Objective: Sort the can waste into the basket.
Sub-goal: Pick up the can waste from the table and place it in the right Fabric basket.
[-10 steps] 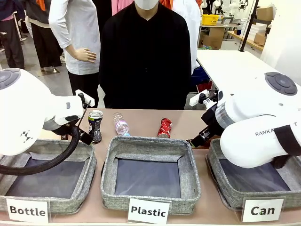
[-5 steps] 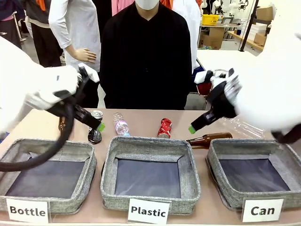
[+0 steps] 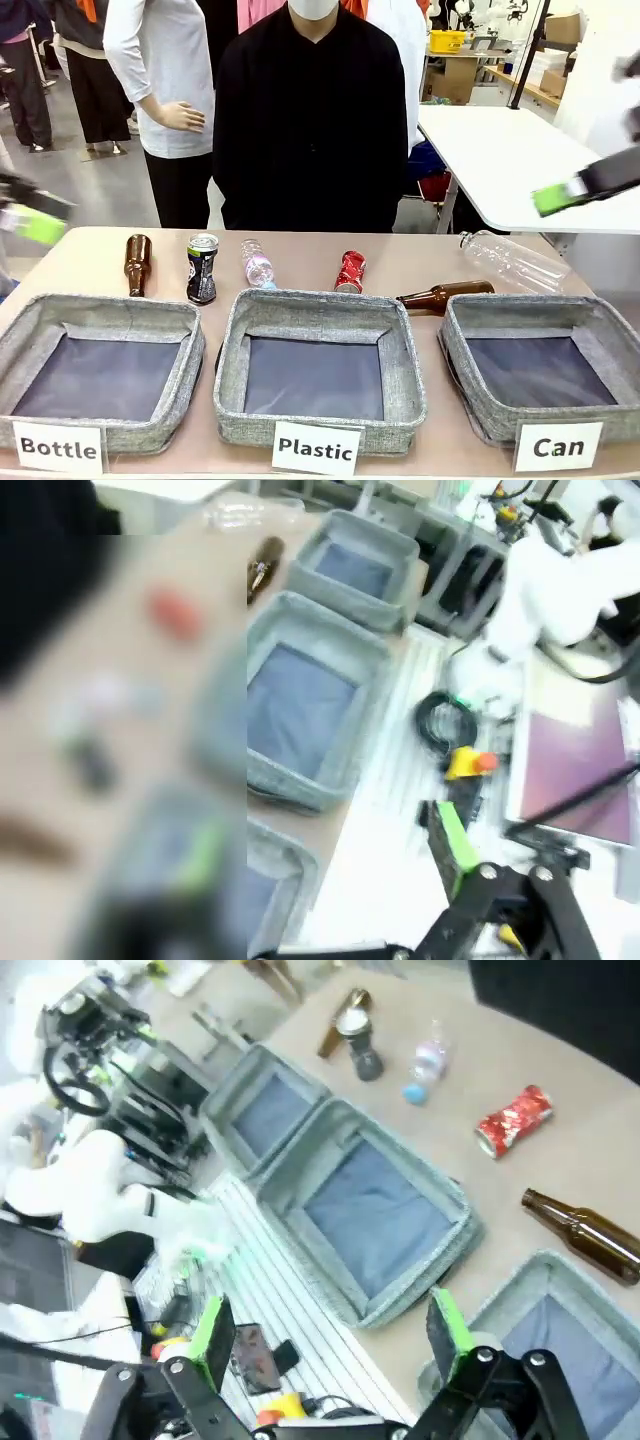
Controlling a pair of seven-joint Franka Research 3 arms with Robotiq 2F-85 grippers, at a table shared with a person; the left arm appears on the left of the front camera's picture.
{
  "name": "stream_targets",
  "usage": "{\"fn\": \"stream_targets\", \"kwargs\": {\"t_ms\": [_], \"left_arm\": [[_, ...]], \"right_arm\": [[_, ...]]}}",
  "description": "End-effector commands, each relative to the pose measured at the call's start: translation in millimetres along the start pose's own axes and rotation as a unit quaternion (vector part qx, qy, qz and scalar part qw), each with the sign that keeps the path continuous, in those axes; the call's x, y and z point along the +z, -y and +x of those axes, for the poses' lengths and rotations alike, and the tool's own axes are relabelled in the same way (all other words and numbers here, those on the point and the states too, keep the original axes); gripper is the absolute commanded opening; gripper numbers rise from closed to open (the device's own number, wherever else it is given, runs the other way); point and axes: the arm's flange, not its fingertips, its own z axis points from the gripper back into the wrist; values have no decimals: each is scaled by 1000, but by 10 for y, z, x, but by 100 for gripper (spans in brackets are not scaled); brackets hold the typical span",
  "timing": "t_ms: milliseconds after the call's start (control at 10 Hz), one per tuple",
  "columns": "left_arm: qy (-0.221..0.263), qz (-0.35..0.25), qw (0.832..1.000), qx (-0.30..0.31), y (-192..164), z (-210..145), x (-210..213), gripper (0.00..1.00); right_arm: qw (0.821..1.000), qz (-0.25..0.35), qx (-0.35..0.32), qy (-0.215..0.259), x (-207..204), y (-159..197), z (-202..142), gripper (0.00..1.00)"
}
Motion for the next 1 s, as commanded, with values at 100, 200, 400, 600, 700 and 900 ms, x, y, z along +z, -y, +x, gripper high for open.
{"fn": "stream_targets", "kwargs": {"t_ms": [100, 200, 400, 600, 700, 900], "left_arm": [[158, -57, 976, 135, -410, -1031, 338, 100], [212, -59, 956, 193, -625, -1356, 410, 100], [255, -66, 925, 274, -916, -1618, 403, 100], [294, -85, 890, 337, -1044, -1904, 252, 100], [299, -82, 888, 340, -1077, -1850, 201, 100], [288, -41, 889, 353, -1090, -1824, 191, 100]], "right_arm": [[988, 59, -40, 138, 410, 394, -773, 100], [976, 60, -70, 199, 619, 552, -1120, 100], [952, 64, -134, 269, 839, 887, -1500, 100], [937, 67, -201, 279, 864, 1235, -1707, 100], [933, 47, -229, 272, 811, 1370, -1714, 100], [922, -18, -293, 253, 708, 1622, -1716, 100]]}}
